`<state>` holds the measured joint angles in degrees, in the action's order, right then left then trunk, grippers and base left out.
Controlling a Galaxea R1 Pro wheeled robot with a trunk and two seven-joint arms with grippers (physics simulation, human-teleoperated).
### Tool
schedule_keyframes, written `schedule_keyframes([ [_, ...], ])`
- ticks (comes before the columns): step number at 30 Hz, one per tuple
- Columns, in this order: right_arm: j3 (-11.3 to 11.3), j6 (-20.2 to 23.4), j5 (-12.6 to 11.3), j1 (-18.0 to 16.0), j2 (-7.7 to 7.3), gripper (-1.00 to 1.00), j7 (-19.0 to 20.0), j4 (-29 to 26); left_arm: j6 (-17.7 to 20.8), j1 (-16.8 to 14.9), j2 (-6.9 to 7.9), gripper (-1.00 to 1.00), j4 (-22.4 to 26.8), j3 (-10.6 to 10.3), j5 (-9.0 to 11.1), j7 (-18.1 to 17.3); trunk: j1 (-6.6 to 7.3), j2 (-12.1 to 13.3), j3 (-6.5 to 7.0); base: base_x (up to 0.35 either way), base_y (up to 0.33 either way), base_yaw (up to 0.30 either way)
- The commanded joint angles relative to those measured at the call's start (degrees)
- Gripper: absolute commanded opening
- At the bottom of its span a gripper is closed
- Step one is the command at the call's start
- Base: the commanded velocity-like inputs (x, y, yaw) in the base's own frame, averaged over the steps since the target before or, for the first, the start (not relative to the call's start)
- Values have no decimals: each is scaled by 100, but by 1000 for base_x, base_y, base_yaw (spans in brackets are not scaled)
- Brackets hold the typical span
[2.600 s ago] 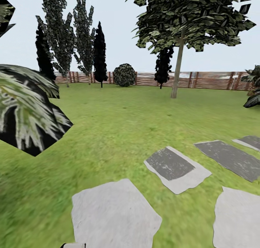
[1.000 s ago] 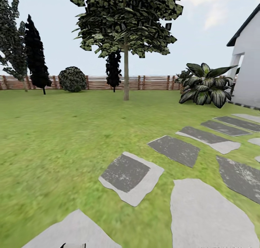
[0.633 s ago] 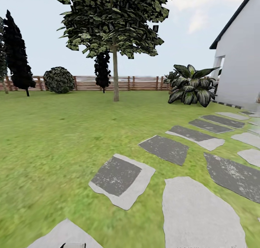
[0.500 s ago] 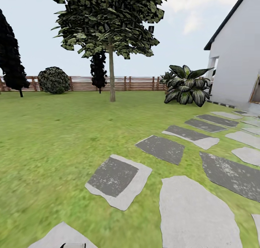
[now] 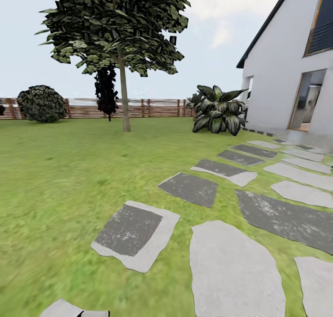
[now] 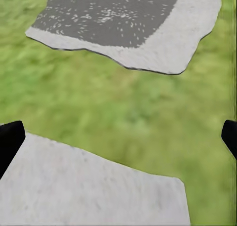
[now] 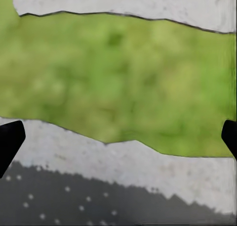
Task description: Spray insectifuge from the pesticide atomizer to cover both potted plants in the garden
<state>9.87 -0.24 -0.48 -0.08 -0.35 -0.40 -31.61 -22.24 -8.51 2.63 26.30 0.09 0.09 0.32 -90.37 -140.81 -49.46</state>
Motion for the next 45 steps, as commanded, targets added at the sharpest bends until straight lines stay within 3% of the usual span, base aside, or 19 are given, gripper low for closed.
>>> schedule_keyframes([
  [1, 5, -2, -5, -1, 1, 100, -4, -4, -17, -2, 1, 100, -2, 0, 0, 3, 1, -2, -2, 0, 0, -259],
  [20, 2, -2, -5, -1, -13, 100, 11, -4, -17, -2, 1, 100, -2, 0, 0, 3, 1, -2, 27, 0, 0, -268],
  [45, 6, -2, -5, -1, -17, 100, 22, -4, -18, -2, 1, 100, -2, 0, 0, 3, 1, -2, -91, 2, 0, -270],
])
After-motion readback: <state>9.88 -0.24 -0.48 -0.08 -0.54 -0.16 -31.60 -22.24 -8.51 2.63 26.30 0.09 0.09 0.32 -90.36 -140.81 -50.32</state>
